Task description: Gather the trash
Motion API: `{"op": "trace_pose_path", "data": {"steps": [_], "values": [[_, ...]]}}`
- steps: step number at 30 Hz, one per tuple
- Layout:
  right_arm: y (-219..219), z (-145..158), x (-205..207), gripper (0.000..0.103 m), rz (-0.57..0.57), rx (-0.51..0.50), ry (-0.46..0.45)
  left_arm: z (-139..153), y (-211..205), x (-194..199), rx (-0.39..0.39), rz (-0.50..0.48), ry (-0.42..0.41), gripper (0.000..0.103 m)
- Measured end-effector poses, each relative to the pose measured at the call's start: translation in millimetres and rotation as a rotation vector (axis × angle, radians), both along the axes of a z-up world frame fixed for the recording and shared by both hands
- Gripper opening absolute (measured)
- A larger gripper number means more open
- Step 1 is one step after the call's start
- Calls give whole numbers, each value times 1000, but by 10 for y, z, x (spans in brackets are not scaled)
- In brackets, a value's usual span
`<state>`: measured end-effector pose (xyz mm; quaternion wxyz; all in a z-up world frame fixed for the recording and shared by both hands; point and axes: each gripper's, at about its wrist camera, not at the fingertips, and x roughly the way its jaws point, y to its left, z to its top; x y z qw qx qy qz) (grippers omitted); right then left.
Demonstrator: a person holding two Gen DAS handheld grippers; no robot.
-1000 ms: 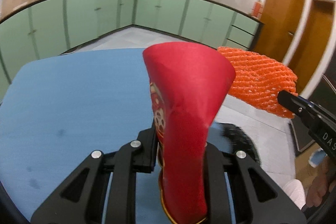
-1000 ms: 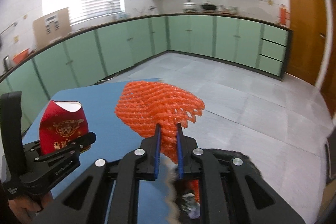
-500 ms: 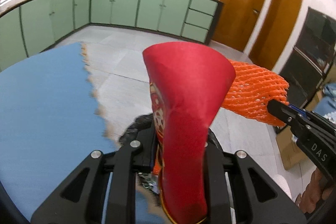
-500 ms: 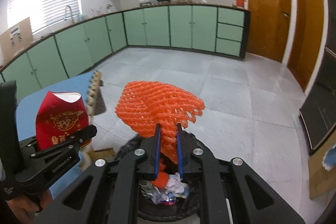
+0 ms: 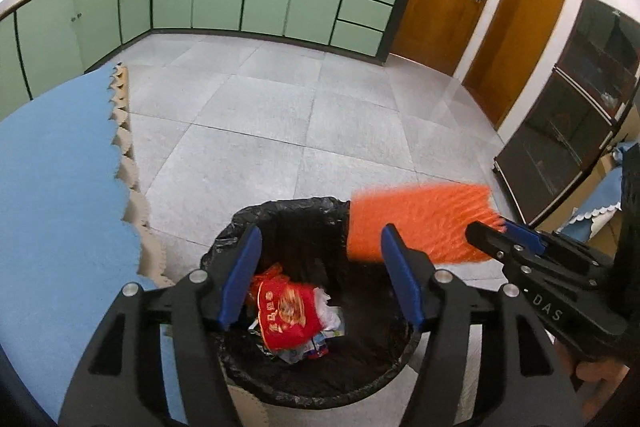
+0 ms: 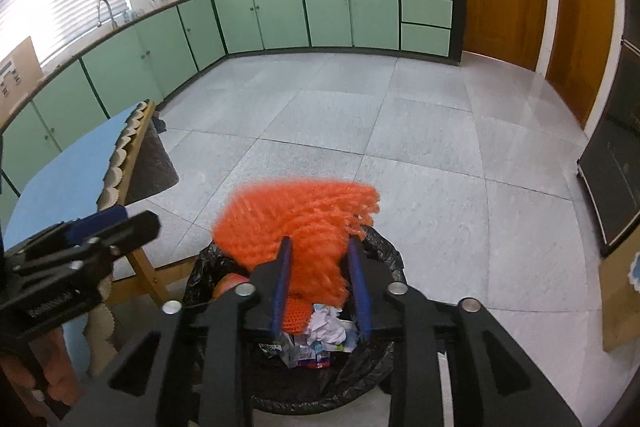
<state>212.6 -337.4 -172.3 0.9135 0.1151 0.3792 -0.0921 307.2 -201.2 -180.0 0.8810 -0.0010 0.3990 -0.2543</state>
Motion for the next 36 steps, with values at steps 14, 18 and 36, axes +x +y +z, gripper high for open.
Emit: {"op": "trace_pose_path", "data": {"steps": [14,18,36], "values": [[141,556,-308,97,-34,-62,-127,477,385,-212,1,103,-67,65],[222,752,-452,97,-4,-37,-158,717,524,-410,4,134,-108,65],[765,1396,-1282,97,86,-51,-232,1365,1057,-1524,6,213,-223,88]]}}
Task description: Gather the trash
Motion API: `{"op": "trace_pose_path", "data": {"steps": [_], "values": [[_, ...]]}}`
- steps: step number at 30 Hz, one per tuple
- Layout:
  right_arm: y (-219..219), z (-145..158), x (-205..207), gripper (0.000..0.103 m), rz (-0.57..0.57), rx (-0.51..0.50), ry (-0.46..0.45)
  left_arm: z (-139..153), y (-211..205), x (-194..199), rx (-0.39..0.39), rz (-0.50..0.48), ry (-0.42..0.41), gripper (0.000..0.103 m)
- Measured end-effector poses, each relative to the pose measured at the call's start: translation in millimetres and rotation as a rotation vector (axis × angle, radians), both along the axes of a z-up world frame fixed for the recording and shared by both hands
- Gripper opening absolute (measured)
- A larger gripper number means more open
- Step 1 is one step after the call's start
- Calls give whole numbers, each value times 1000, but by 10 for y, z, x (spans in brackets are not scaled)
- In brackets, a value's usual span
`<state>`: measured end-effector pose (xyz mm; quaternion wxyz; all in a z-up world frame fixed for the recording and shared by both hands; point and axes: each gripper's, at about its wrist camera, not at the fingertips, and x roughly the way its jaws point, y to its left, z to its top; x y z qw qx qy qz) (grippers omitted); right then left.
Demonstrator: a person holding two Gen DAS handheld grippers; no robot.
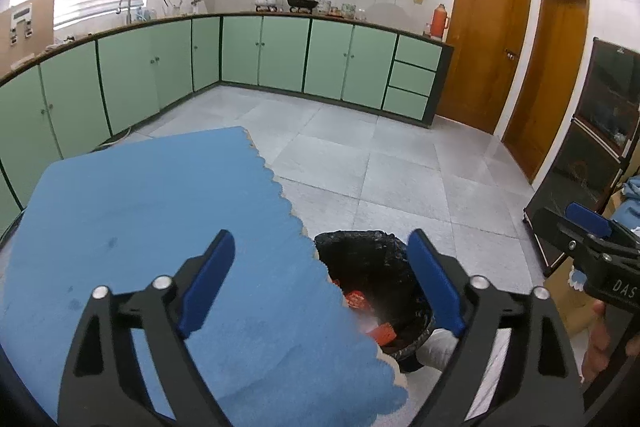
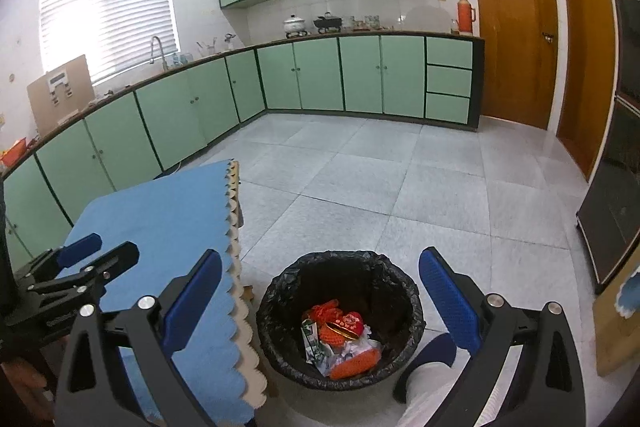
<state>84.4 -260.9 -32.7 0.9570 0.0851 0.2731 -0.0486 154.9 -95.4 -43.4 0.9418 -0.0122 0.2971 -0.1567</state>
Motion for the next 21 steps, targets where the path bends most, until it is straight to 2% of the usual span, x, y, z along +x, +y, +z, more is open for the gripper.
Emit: {"op": "trace_pose_path", "data": {"steps": [11,21], "values": [[216,157,-381,97,45,-10,-35,214,95,-458,19,17,-52,90],[226,264,-575,97,58,-21,-75,369,150,-677,16,46,-105,90]]}}
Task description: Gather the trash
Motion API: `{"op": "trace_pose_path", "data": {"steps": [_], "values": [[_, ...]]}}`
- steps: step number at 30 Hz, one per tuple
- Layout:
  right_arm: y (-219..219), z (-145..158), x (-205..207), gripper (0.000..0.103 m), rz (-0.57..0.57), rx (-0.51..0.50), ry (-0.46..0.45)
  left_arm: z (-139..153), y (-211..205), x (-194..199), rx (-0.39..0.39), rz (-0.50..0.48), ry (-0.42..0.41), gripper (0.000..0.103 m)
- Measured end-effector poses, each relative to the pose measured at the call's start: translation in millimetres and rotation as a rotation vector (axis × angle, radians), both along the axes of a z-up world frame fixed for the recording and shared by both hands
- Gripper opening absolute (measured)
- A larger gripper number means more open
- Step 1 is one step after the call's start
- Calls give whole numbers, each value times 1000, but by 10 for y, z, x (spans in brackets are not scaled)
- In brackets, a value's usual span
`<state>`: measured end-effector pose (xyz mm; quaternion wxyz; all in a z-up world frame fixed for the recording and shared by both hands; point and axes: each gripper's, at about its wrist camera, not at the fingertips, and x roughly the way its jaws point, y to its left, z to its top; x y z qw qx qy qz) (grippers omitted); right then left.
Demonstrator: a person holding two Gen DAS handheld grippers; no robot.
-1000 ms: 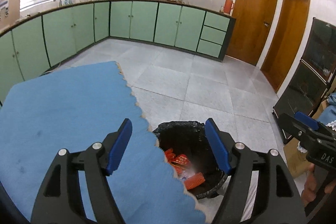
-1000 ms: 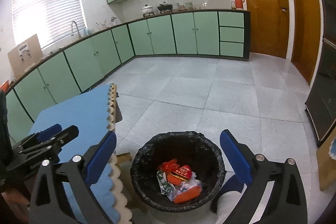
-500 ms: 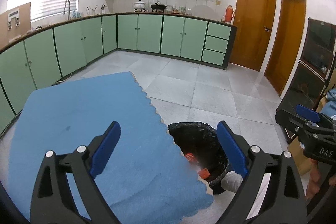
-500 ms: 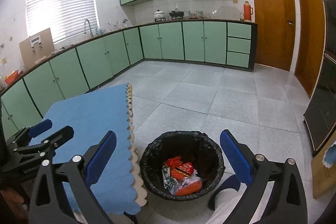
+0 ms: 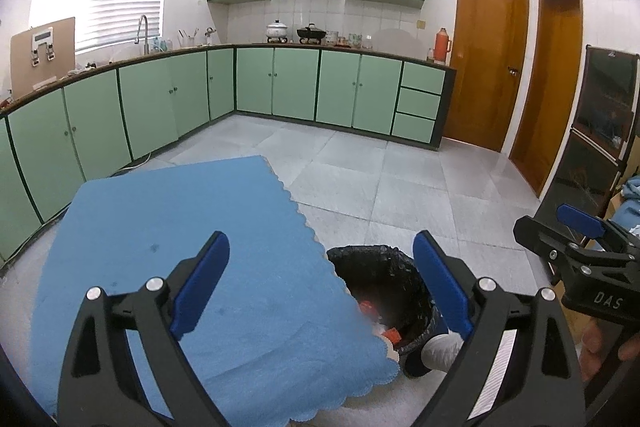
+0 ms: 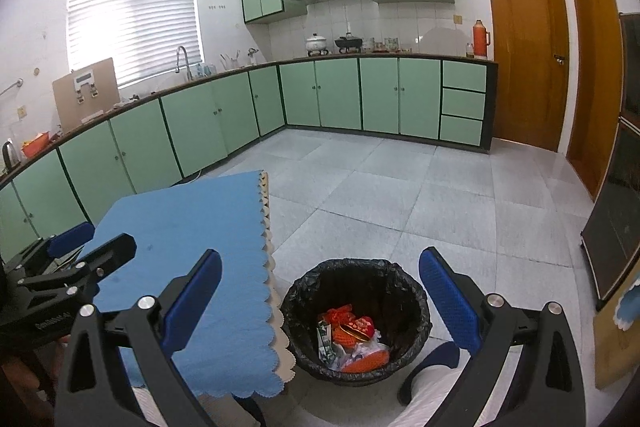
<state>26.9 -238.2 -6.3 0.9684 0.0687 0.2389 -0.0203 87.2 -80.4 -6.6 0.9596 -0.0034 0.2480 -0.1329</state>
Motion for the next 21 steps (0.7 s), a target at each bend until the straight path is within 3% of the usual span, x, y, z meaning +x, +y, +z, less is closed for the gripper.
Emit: {"op": "trace_pose_path", "data": {"steps": [21], "values": [[184,149,-227,97,30,-33,-64,103,163,-320,-3,23,-64,90]]}}
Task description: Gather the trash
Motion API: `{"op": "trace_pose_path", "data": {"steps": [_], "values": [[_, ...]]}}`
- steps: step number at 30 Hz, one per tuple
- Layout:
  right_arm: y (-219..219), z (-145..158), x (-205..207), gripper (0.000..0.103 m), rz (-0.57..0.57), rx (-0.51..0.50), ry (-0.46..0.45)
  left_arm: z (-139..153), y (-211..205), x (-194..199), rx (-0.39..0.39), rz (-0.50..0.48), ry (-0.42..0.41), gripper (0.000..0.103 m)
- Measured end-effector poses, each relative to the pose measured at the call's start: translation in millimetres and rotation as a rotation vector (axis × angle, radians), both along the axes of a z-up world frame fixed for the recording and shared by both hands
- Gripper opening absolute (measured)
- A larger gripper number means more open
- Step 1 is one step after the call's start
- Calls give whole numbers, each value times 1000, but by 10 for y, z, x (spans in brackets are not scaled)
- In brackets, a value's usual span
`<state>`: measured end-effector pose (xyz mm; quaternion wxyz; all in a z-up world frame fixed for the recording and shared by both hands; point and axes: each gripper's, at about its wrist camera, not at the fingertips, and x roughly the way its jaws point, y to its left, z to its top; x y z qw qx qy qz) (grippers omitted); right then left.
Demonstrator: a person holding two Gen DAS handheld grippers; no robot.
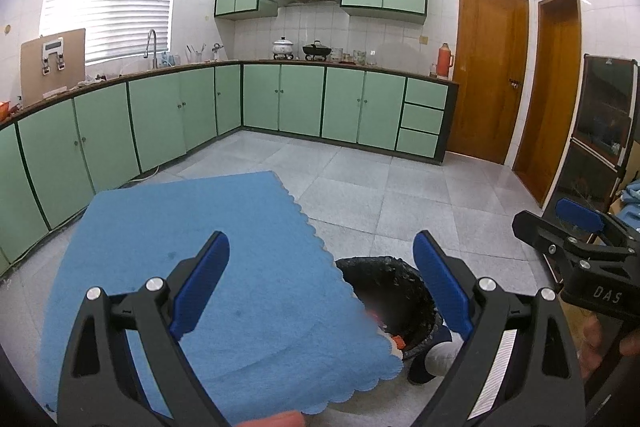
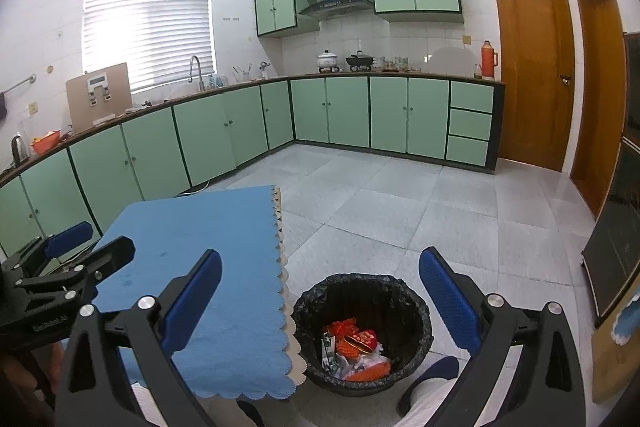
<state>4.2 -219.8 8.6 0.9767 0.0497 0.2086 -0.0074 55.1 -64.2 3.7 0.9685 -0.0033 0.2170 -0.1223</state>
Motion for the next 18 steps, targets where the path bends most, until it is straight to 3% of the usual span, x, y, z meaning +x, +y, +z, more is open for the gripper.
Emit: {"op": "trace_pose_path", "data": {"steps": [18], "values": [[39,31,-65,97,13,-4,-25,39,49,-106,2,-2,-30,90]]}}
